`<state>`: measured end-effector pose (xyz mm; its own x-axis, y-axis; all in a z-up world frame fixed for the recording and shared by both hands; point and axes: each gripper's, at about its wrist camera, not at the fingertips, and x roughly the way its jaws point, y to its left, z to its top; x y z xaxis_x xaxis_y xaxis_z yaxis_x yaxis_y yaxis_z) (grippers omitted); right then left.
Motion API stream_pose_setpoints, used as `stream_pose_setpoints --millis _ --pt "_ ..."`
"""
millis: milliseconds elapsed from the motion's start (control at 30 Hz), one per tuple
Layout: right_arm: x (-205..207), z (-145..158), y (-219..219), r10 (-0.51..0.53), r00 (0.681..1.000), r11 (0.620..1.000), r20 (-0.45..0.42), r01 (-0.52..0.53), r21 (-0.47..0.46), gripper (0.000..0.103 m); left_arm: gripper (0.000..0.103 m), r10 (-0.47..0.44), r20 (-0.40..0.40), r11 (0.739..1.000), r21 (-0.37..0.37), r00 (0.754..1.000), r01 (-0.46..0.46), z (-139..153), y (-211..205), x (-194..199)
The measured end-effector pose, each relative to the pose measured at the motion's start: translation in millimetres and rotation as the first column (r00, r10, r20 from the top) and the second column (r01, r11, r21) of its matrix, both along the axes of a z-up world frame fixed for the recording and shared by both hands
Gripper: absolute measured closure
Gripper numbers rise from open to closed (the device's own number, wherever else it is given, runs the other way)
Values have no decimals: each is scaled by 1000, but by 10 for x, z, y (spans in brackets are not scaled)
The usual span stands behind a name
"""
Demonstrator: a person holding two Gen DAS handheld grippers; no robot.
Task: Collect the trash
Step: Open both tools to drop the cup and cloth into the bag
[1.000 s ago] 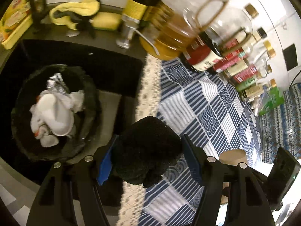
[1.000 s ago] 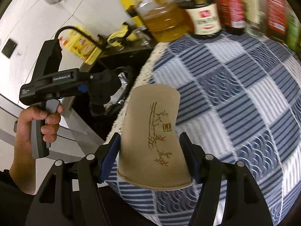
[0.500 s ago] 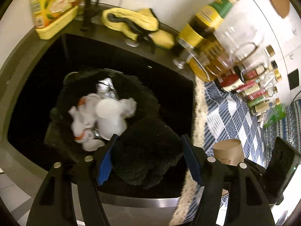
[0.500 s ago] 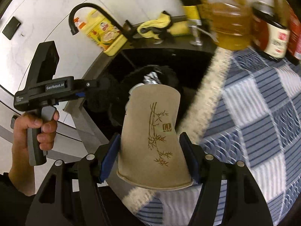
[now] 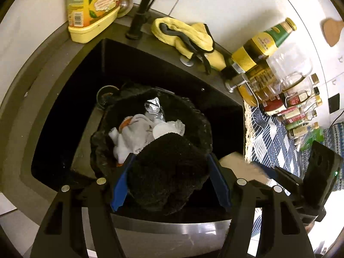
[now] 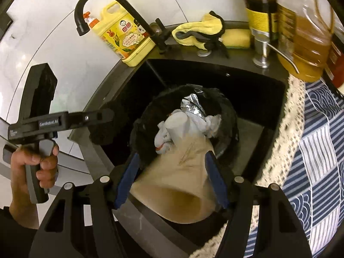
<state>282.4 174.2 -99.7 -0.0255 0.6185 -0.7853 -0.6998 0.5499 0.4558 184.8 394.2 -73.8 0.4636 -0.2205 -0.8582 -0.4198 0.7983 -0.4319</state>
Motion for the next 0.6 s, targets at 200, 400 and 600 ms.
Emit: stream_pose_setpoints --millis 200,400,600 --pt "79 -65 310 26 1000 999 13 -26 -40 54 38 10 2 999 -39 1000 -10 -151 187 24" --pt "234 -314 382 -6 997 996 -74 0 -84 39 38 16 -19 997 -79 1000 -17 -341 315 73" --pt "443 -510 253 -96 983 989 -158 77 -125 39 38 -3 -40 996 -89 999 0 -460 357 179"
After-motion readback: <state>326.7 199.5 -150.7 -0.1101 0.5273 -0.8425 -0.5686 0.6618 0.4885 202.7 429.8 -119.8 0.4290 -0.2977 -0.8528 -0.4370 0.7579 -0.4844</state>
